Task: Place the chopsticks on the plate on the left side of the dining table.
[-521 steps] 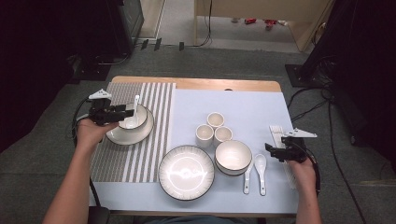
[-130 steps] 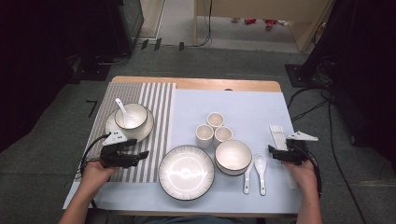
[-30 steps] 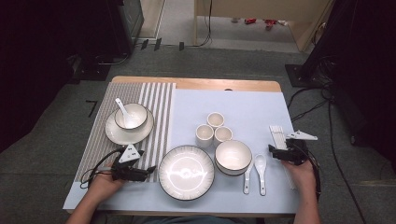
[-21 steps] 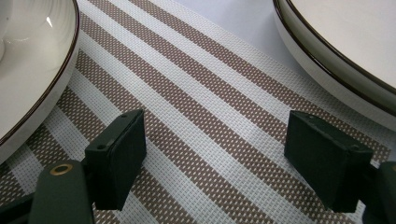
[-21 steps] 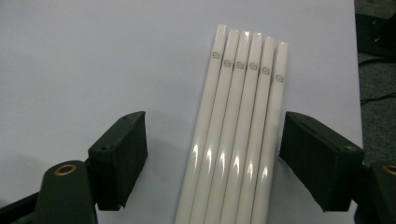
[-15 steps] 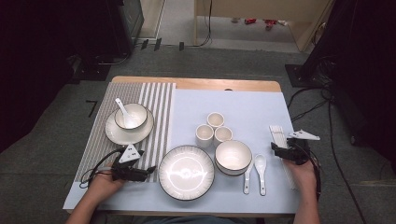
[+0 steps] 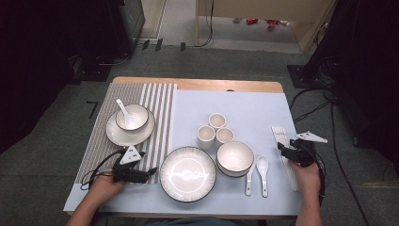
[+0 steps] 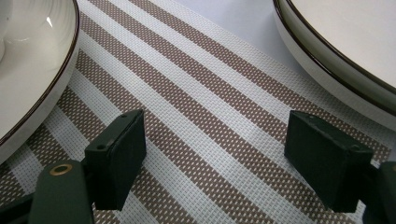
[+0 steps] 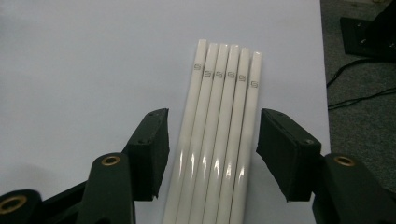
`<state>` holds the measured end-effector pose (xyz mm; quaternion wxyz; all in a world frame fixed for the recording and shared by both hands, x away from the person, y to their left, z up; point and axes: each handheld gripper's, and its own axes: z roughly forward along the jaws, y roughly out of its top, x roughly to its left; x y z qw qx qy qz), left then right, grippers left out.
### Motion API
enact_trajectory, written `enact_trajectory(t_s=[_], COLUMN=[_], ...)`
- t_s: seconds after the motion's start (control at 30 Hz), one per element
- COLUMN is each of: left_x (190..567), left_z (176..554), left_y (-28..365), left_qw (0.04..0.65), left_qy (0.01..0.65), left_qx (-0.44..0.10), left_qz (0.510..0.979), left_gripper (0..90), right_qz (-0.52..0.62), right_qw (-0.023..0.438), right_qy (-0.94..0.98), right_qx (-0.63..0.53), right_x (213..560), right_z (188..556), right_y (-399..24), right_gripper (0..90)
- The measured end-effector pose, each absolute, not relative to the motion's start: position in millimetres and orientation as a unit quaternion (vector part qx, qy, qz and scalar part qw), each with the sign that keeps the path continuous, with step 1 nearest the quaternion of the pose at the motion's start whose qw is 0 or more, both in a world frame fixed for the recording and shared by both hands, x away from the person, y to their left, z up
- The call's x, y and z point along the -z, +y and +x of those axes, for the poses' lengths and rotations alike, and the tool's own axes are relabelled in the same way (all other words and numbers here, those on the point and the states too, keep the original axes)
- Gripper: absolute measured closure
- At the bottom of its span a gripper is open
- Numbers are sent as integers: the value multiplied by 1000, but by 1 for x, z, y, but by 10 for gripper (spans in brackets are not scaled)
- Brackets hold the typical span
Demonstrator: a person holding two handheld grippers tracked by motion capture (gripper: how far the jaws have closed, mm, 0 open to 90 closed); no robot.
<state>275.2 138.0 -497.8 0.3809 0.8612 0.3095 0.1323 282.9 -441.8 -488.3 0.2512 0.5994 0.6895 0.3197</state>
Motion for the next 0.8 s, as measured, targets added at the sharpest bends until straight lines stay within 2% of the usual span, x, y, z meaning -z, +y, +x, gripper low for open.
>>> enact_trajectory(t_s=[0.73,0.8], left_x=[498,498], left_z=[275,275], left_y=[138,138], left_qw=[381,381], left_qy=[309,309], left_qx=[-133,-133], left_qz=[861,861], left_gripper=[212,212], right_qz=[609,610], right_qw=[257,248], right_qy=[674,672], right_qx=[-330,-338], right_x=[486,486], right_z=[276,276], right_y=[-450,-451], right_gripper=[629,684])
